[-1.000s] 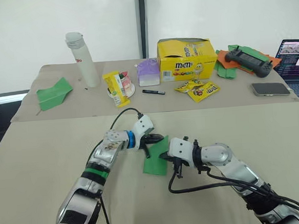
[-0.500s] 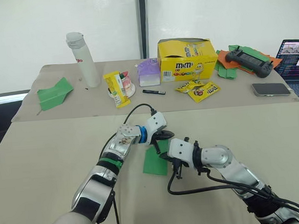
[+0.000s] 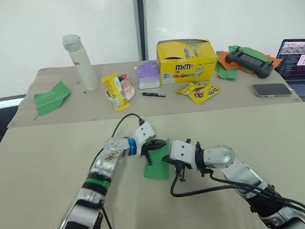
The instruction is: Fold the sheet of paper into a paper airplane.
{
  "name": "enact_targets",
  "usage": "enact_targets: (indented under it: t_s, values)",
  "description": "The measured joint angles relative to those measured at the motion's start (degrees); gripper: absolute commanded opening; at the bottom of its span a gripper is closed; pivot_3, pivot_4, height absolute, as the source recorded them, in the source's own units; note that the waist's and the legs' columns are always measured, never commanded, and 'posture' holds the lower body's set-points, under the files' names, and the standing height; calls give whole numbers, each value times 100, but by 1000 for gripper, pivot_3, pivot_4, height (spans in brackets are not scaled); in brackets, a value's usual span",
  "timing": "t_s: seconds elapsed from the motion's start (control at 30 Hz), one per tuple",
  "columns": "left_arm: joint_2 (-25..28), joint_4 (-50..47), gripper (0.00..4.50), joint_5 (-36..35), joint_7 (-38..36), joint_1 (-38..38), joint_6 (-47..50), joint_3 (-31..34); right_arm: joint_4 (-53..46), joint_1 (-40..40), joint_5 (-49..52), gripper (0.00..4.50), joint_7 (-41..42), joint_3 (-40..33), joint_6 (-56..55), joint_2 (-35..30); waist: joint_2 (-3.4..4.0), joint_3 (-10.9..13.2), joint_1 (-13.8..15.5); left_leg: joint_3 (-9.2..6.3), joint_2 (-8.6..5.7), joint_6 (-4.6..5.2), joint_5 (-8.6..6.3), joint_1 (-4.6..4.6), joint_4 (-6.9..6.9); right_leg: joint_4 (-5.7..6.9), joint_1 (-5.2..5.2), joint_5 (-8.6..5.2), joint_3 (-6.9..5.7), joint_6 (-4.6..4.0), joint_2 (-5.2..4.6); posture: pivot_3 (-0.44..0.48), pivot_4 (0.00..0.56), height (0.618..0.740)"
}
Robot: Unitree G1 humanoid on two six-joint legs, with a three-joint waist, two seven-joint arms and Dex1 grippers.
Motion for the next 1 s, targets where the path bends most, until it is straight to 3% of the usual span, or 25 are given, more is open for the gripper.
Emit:
enact_targets:
  t_s: [0.33, 0.57, 0.83, 1.0]
  values:
    - [654, -1258, 17, -106, 222, 1017, 335, 248, 358, -297, 0, 0, 199, 138, -144, 63, 1, -25, -14, 6, 28, -2, -1, 21, -10, -1, 6, -8, 3, 4, 14, 0, 150, 740]
    - [1251, -1699, 17, -53, 181, 1480, -83, 254, 589, -435, -1, 0, 250, 223, -314, 151, 6, -30, -38, 16, 59, -17, -10, 35, -22, -2, 6, -11, 5, -14, 36, 0, 150, 740]
    - [688, -1452, 17, -968, 487, 1322, 784, 950, 707, -482, -35, 0, 232, 254, -436, 206, 4, -28, -1, 13, 85, -21, -12, 31, -21, 0, 0, -6, 6, -27, 75, 0, 150, 740]
    - [580, -1510, 17, -903, 130, 870, 666, 500, 687, -450, -57, 0, 207, 250, -449, 251, 4, -28, -3, 21, 83, -30, -17, 29, -22, -7, 0, 24, 13, -77, 76, 0, 150, 740]
